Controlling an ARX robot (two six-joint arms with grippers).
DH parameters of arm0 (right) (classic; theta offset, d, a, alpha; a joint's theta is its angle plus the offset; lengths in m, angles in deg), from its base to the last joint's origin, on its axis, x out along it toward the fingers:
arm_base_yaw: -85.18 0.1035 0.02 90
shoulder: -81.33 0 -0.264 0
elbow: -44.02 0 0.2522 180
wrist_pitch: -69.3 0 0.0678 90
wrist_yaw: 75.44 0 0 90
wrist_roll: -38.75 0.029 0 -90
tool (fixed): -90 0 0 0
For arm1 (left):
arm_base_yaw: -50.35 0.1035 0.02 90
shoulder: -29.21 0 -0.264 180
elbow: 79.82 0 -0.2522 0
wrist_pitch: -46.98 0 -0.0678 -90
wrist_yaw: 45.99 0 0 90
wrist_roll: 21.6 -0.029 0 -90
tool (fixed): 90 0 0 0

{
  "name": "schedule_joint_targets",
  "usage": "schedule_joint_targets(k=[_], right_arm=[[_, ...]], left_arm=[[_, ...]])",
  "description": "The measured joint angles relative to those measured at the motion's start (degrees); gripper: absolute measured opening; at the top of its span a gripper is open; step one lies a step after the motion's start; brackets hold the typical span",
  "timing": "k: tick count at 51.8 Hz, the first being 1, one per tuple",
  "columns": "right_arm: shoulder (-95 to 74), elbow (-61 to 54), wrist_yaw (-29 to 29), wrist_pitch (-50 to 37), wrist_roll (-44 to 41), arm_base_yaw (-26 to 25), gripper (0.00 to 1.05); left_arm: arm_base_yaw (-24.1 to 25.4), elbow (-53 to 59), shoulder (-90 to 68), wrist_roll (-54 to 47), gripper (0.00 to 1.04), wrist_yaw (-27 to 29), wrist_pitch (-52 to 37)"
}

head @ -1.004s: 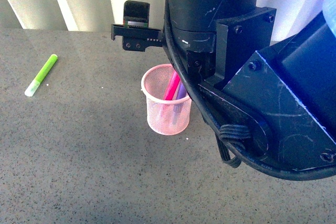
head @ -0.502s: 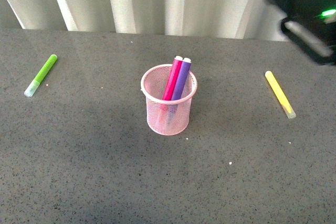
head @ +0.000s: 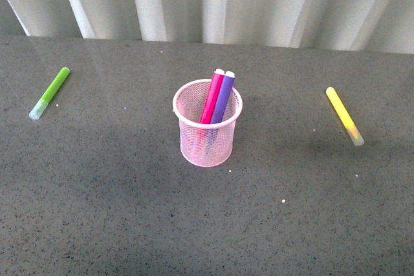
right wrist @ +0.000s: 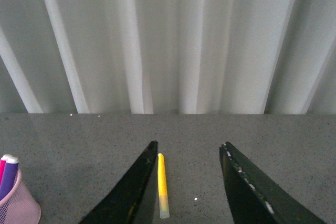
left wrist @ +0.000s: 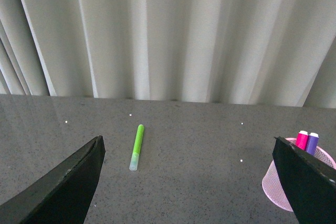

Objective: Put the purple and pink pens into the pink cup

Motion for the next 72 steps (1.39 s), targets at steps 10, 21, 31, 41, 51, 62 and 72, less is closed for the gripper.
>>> schedule_joint_targets(k=[10,21,31,41,51,62,72], right_arm=[[8.6,-0.5,0.0,6.8,-0.4,0.0,0.04],[17.6,-0.8,0.0,15.0,-0.5,0.0,0.03],[25.8,-0.9,0.0,22.5,-0.5,0.0,0.03],[31.3,-0.9,0.0,27.9,-0.5,0.0,0.03],[35.6,-0.9,0.0,32.2,-0.5,0.0,0.03],[38.9,-0.9,0.0,35.4,-0.5,0.0,0.03],[41.4,-0.9,0.0,38.0,-0.5,0.0,0.03]], left_arm=[[0.0,0.0,0.0,0.0,0.98,0.0,0.0],[0.0,0.0,0.0,0.0,0.98,0.0,0.0],[0.0,0.0,0.0,0.0,0.98,0.0,0.0],[0.0,0.0,0.0,0.0,0.98,0.0,0.0],[0.0,0.0,0.0,0.0,0.98,0.0,0.0],[0.0,0.0,0.0,0.0,0.98,0.0,0.0],[0.0,0.0,0.0,0.0,0.98,0.0,0.0]])
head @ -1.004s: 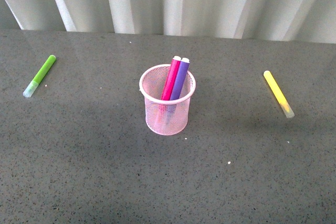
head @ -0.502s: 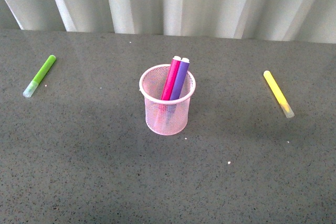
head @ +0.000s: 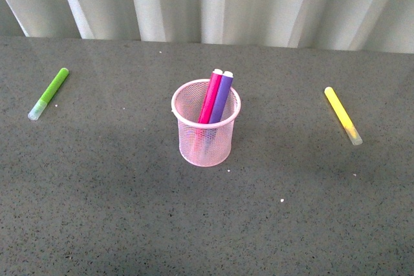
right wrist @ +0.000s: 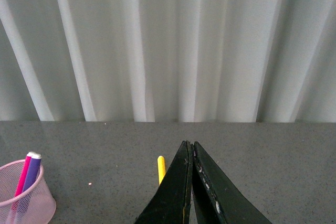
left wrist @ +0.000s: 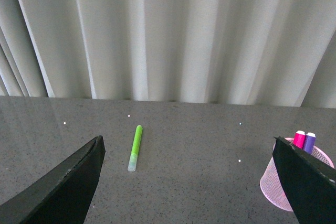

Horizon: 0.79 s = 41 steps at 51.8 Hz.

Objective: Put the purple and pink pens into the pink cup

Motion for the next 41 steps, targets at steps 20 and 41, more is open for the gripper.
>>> schedule_joint_targets(k=[20,41], right_arm=[[9.6,0.0,0.0,10.0,0.0,0.0,0.10],[9.6,0.0,0.0,10.0,0.0,0.0,0.87]], left_arm=[[0.0,0.0,0.0,0.0,0.98,0.0,0.0],[0.0,0.0,0.0,0.0,0.98,0.0,0.0]])
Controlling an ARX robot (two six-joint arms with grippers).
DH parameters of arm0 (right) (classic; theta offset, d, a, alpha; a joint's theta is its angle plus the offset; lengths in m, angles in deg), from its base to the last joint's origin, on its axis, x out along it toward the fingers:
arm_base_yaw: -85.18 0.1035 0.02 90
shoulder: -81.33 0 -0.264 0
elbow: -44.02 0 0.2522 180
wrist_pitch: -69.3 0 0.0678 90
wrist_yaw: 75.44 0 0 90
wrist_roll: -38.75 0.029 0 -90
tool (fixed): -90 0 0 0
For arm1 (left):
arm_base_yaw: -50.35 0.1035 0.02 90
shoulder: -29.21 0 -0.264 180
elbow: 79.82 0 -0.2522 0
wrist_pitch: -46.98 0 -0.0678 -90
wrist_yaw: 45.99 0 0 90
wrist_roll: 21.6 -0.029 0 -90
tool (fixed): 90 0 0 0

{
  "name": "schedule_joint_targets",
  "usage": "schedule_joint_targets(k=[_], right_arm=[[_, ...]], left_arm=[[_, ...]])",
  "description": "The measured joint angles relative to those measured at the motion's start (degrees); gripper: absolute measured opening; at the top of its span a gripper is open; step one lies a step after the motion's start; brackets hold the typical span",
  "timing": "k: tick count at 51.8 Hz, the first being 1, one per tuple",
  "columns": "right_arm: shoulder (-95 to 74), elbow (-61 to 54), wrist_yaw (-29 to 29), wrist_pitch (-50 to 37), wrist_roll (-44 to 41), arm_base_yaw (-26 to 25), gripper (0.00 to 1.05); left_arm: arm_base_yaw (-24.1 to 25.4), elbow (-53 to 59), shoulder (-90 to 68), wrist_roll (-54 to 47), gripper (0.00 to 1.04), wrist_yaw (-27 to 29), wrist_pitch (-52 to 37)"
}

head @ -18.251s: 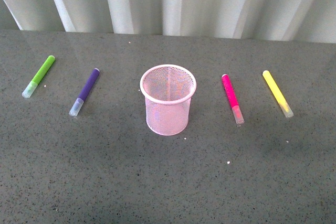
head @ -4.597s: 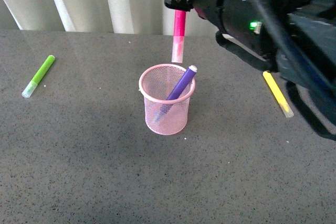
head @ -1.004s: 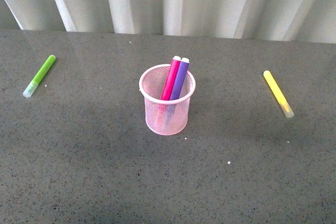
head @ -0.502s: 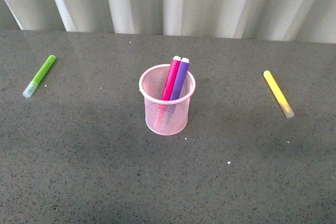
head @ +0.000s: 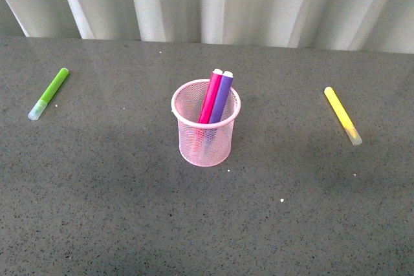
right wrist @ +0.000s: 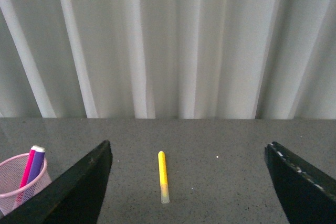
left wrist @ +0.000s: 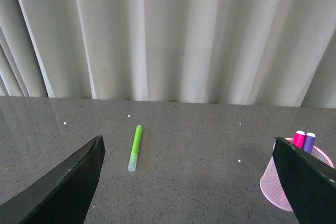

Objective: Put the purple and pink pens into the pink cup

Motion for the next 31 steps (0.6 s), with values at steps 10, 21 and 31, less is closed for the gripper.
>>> schedule_joint_targets(k=[10,21,31], right_arm=[[0.0,0.0,0.0,0.0,0.0,0.0,0.98],[0.0,0.0,0.0,0.0,0.0,0.0,0.98],[0.0,0.0,0.0,0.0,0.0,0.0,0.98]], left_arm=[[0.0,0.0,0.0,0.0,0.98,0.0,0.0],[0.0,0.0,0.0,0.0,0.98,0.0,0.0],[0.0,0.0,0.0,0.0,0.98,0.0,0.0]])
